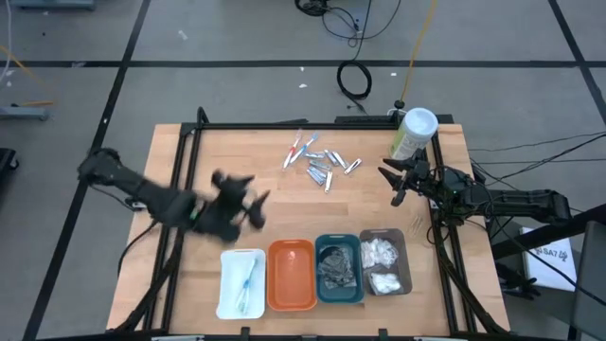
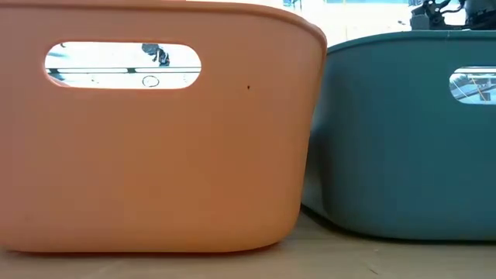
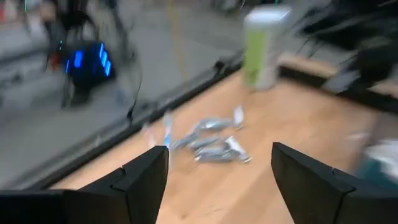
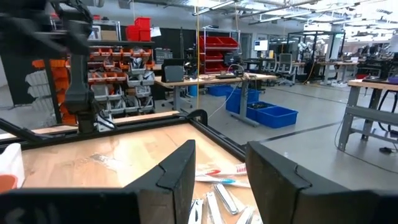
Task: Pick & Place Travel size toiletries
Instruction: Put the orange toothbrush into the white bin
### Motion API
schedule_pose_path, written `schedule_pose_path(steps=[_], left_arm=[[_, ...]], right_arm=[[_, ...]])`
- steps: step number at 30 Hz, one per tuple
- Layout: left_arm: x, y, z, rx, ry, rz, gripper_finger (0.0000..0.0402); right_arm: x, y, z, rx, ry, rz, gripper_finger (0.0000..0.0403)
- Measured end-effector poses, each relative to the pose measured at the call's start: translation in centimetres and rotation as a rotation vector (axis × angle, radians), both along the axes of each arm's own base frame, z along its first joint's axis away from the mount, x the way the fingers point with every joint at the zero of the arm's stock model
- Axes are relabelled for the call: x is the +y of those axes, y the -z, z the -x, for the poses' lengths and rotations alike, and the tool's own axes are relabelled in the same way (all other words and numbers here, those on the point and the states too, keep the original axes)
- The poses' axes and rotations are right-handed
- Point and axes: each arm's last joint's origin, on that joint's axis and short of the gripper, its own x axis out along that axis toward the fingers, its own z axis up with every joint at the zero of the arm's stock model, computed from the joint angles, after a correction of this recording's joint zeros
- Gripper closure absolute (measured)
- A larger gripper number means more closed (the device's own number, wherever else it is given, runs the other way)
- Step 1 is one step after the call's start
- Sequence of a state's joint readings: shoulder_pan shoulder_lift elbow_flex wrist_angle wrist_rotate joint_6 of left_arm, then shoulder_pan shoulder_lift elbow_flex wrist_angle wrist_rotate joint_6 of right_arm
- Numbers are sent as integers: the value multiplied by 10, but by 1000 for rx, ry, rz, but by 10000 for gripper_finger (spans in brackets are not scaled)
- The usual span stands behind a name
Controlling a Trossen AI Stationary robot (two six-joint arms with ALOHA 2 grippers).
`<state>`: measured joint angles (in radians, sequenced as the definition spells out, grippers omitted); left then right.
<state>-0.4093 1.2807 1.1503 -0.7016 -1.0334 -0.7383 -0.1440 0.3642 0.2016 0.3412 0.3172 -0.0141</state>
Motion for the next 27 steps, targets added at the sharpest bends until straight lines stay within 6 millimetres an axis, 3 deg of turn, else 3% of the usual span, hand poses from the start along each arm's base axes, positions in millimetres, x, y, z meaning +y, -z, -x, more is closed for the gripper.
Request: schedule_pose_path(steps=[6,12,20,27], left_arm=[[111,6,-25,111,-50,222,128],[188,38,-51,158,62,333,128],[247,120,-68,327,-148,447,128],[263,163,-79,340,-97,577,128]], right_arm=[[-1,2,-2,19,15,4,273],[-2,3,-4,44,52,15,273],[-2,6,-7,63,50,0,273],[-3,7,-8,68,48,-15,273]])
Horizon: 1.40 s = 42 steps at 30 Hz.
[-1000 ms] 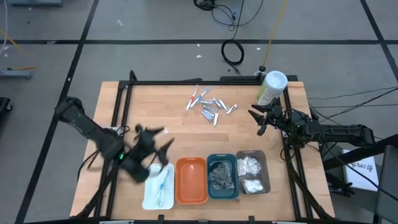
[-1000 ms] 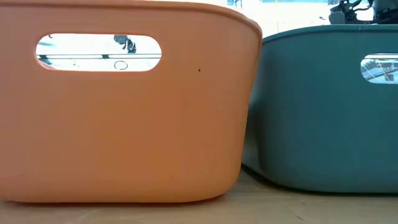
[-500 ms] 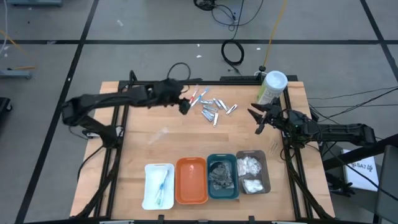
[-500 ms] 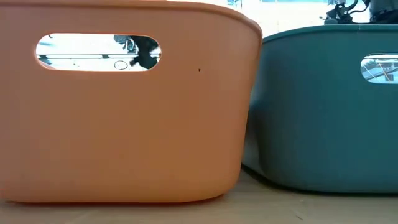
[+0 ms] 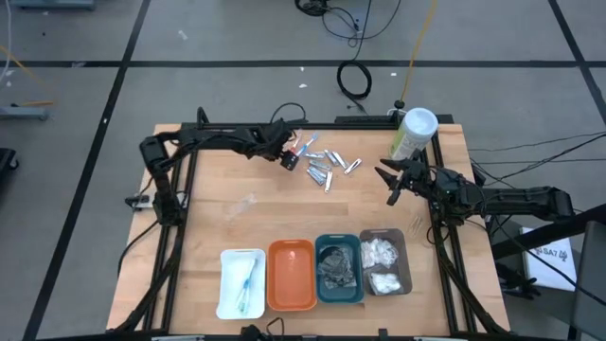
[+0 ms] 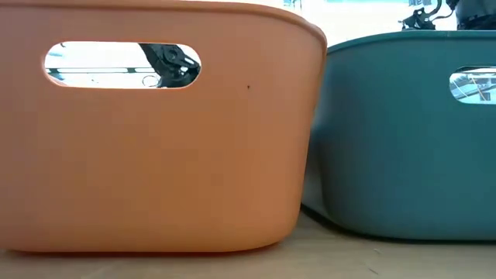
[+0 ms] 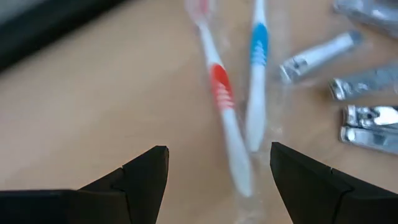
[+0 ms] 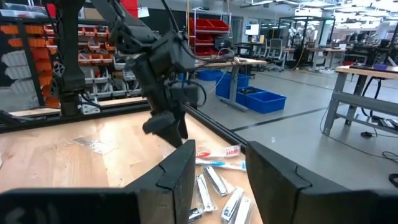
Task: Pick & Place Travel size toiletries
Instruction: Put the orange toothbrush into the white bin
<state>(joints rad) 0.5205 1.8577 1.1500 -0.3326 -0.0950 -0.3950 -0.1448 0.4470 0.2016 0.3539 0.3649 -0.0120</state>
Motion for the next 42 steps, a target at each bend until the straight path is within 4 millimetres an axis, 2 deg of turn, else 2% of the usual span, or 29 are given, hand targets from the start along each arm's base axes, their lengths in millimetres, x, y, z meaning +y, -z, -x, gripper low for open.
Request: schedule_pose_path(steps=[9,19,24,34,38,42], left_arm=[[-7,13,-9,0,21,14,128],[-10,25,-8,54,-23,62,138],[-12,25,-8,58,-20,60,199],[-12,22,-8,56,-16,62,385],[-19,14,-5,78,-5,65,389],[-30,-12,0,69,-1,7,399]], right_arm=[[0,0,0,-13,-2,-23,273],[0,0,0,-19,-5,-33,273],[0,0,0,-21,-5,-37,273],[0,0,0,-22,-6,-40,273],[0,0,0,-20,-6,-40,273],[0,1,0,-15,-6,-41,273]])
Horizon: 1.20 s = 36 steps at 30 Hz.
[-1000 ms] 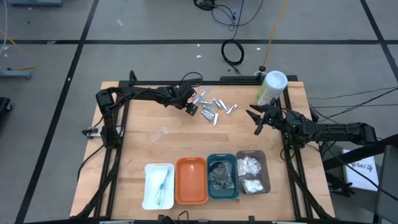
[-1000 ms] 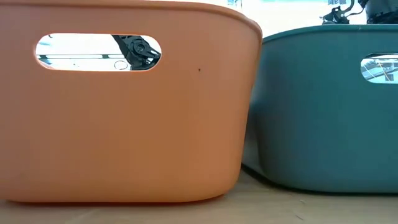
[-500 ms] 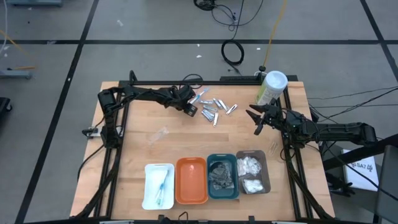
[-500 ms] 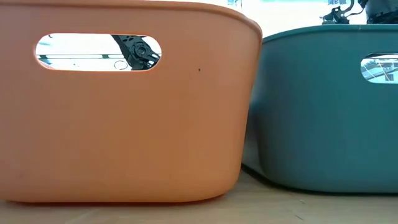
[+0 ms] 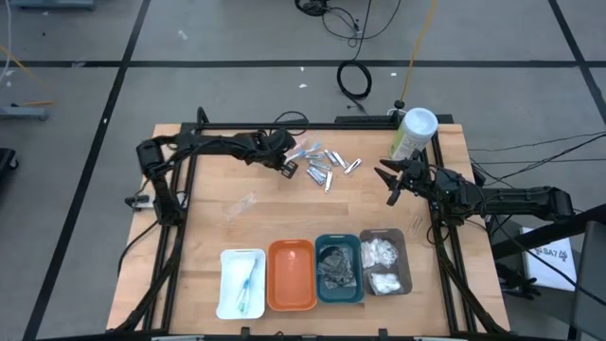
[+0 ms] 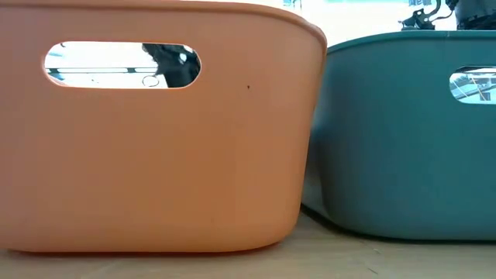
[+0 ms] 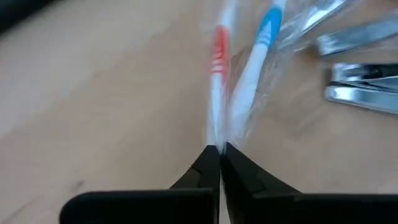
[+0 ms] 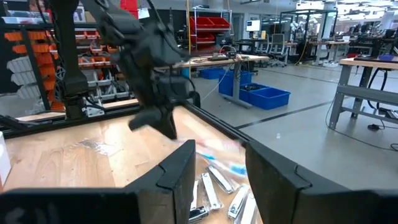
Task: Pick & Place Travel size toiletries
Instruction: Put the orange toothbrush into the white bin
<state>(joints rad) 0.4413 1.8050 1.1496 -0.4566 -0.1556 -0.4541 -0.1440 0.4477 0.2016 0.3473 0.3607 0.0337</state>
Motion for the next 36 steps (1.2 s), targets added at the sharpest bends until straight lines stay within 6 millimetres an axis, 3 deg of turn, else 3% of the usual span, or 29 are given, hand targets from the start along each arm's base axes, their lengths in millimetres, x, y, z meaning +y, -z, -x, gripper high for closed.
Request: schedule_pose_path(steps=[7,12,17,22,29,36], left_arm=[[-34,-52,23,15,27,-29,399],[-58,-62,43,147,-48,0,397],[-73,-49,52,278,-66,51,399],[-79,-33,58,303,-93,67,386],[-83,-18,68,345,-113,119,304],[-71,-7,73,352,-138,-13,214]], right_arm=[[0,0,0,0,0,0,273],[0,0,0,0,0,0,273],[0,0,0,1,0,1,273],[0,0,0,2,0,2,273],[0,0,0,2,0,2,273],[0,0,0,3,0,3,273]])
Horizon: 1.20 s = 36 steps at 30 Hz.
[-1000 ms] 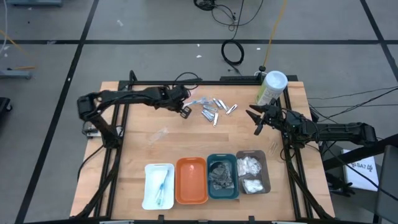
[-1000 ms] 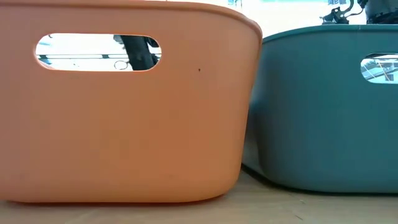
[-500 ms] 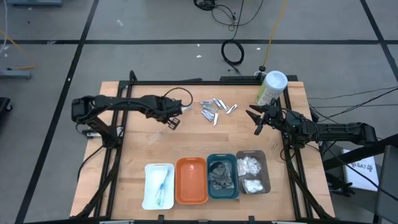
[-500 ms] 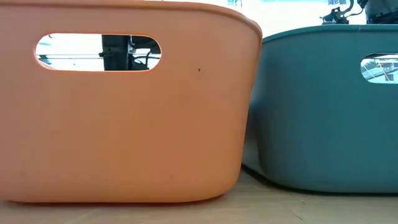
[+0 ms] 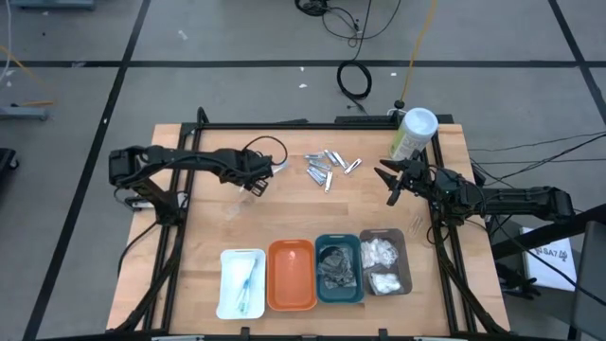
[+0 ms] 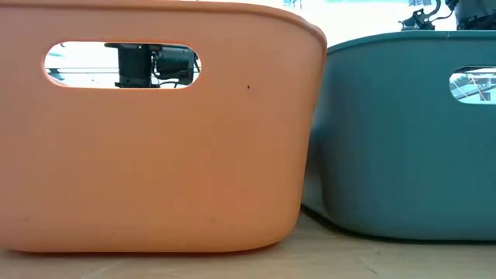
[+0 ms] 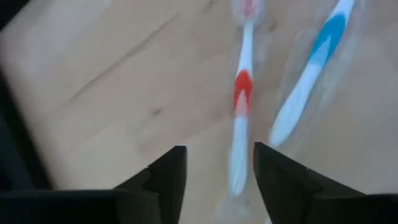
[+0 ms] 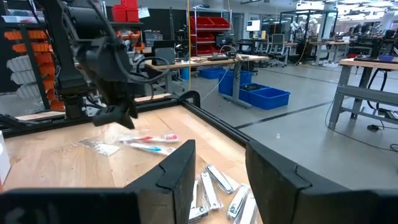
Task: Pick & Place Travel size toiletries
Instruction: Put the orange toothbrush into the white bin
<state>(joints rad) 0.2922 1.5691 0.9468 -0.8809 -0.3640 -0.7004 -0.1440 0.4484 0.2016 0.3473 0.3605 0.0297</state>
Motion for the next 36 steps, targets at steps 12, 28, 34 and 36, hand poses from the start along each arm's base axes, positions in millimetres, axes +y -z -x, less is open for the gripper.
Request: schedule_pose_path(steps=[12,28,34,36], left_arm=[[34,22,8,-179,-23,61,181],[37,46,12,-201,-24,118,237],[38,51,11,-185,-29,113,300],[38,47,13,-187,-23,98,343]], right_arm=[[0,0,0,0,0,0,273],[0,0,0,3,1,7,273],[0,0,0,3,0,5,273],[0,0,0,2,0,4,273]])
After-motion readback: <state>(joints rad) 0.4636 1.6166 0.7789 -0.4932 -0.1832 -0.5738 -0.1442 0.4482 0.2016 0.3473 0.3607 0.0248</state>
